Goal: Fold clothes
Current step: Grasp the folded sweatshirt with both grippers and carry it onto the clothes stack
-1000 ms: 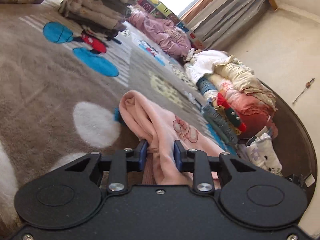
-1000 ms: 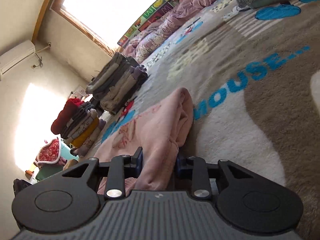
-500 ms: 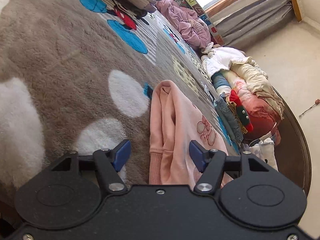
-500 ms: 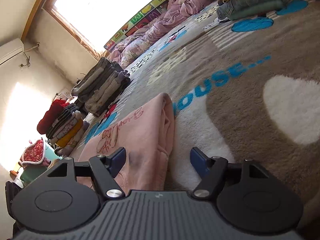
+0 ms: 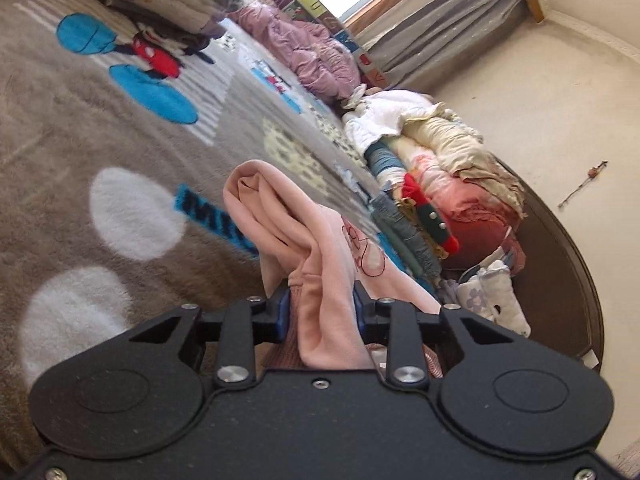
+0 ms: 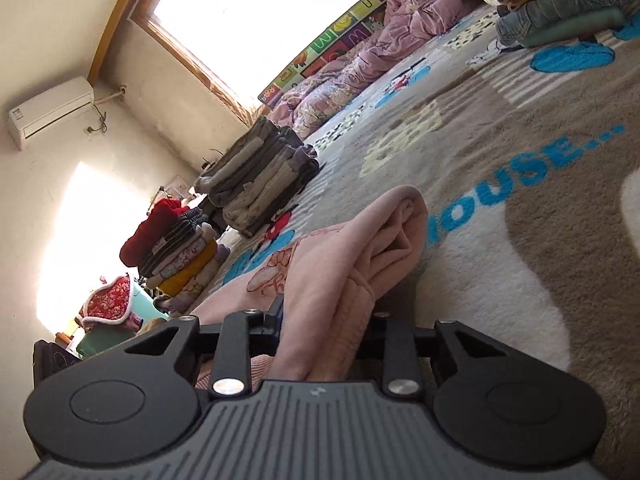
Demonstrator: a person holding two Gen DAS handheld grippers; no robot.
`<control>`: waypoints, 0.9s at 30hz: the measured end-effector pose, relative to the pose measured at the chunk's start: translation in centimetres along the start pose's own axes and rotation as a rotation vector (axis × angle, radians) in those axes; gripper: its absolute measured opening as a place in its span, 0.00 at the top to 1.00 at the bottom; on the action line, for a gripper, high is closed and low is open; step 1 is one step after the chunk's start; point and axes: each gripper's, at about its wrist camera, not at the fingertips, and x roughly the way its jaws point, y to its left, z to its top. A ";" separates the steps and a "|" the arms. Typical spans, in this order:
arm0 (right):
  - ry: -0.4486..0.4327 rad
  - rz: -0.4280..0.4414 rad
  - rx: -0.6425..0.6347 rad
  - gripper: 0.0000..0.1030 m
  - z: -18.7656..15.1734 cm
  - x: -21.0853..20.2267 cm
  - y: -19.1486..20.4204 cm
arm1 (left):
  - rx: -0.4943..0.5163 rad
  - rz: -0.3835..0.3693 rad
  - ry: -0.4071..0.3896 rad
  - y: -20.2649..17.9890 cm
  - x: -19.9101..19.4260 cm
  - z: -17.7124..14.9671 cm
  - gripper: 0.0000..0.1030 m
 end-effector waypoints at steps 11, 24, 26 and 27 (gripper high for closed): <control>0.034 -0.148 0.125 0.38 -0.3 -2.7 -4.8 | -0.085 0.166 0.171 1.3 3.3 -2.3 0.48; -0.222 0.010 0.105 0.71 5.6 -4.6 -5.2 | 0.028 -0.159 0.106 -5.1 10.1 4.6 0.75; -0.294 0.006 0.057 0.71 8.2 -5.2 -5.4 | 0.048 -0.216 0.115 -6.4 13.2 6.5 0.75; -0.329 -0.001 0.034 0.71 9.5 -5.6 -5.6 | 0.064 -0.241 0.118 -7.1 14.7 7.3 0.75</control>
